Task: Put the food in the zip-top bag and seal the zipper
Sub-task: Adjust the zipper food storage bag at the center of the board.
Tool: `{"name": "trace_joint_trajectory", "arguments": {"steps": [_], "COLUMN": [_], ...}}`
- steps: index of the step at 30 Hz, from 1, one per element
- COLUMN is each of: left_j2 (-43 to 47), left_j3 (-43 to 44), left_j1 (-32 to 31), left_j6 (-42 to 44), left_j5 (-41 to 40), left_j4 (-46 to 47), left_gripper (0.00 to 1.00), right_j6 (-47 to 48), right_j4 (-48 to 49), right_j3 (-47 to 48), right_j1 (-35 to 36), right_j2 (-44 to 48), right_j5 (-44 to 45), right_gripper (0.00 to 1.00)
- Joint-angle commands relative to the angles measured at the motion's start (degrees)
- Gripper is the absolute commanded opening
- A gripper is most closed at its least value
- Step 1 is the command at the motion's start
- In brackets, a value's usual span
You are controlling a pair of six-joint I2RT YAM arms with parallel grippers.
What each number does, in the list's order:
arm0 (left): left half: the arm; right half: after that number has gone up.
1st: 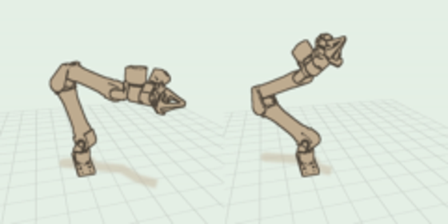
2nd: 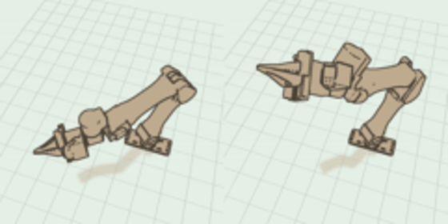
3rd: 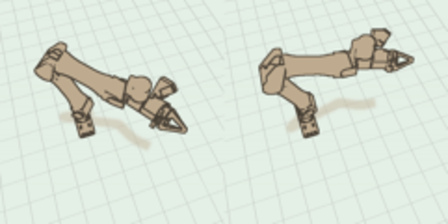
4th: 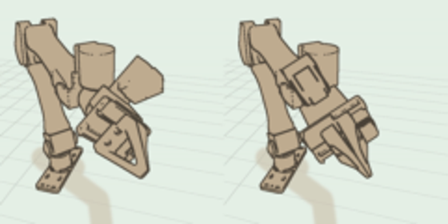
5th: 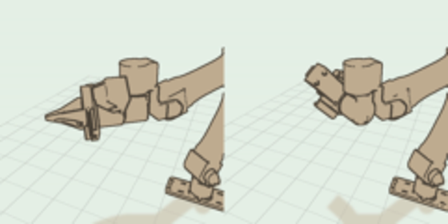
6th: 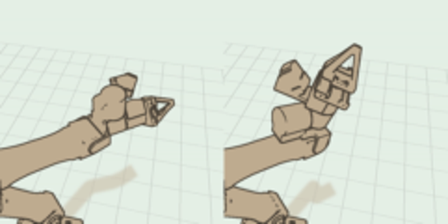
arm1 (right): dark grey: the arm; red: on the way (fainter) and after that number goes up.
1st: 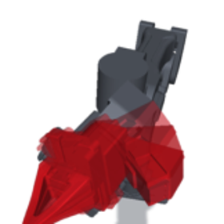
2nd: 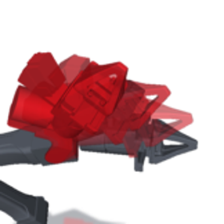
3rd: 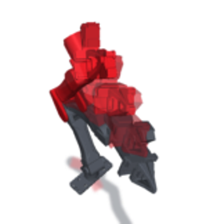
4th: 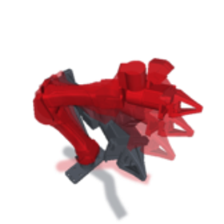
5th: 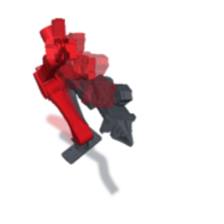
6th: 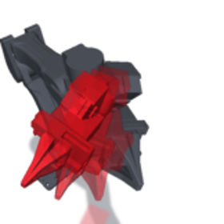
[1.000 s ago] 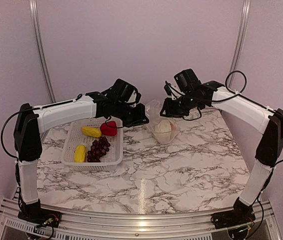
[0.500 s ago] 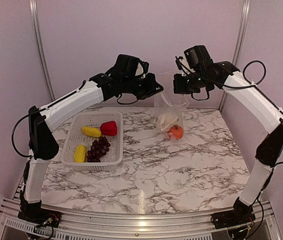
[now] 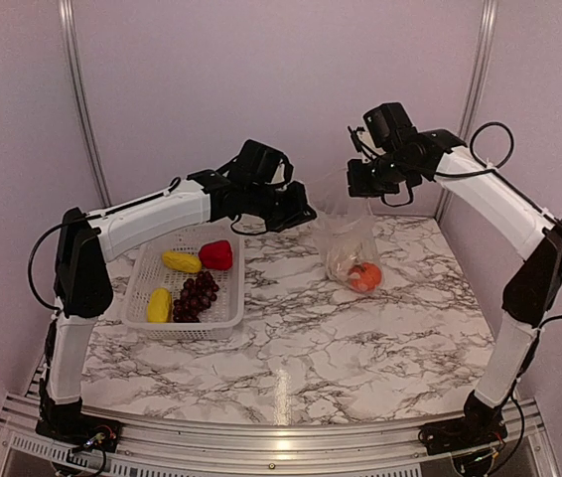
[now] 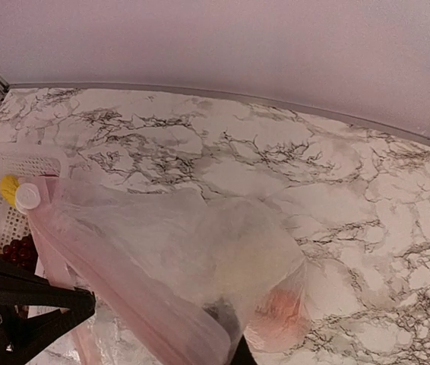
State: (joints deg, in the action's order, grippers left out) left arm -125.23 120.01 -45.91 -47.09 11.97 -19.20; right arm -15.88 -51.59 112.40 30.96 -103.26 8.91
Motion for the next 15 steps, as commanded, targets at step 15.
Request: {"name": "trace_joint_trajectory", "arguments": {"steps": [15], "left_j2": [-1.83], "left_j3": [4.78], "left_j1": [1.92], "left_j6": [-3.79], "left_j5": [1.39], "left_j4": [9.11], "left_gripper": [0.01], "right_j6": [-1.4], "right_j4": [4.4], "right_j3": [1.76], "right_j1": [-6.54], "right_j2": [2.41], "right_j5": [-2.32], "right_gripper": [0.0]}}
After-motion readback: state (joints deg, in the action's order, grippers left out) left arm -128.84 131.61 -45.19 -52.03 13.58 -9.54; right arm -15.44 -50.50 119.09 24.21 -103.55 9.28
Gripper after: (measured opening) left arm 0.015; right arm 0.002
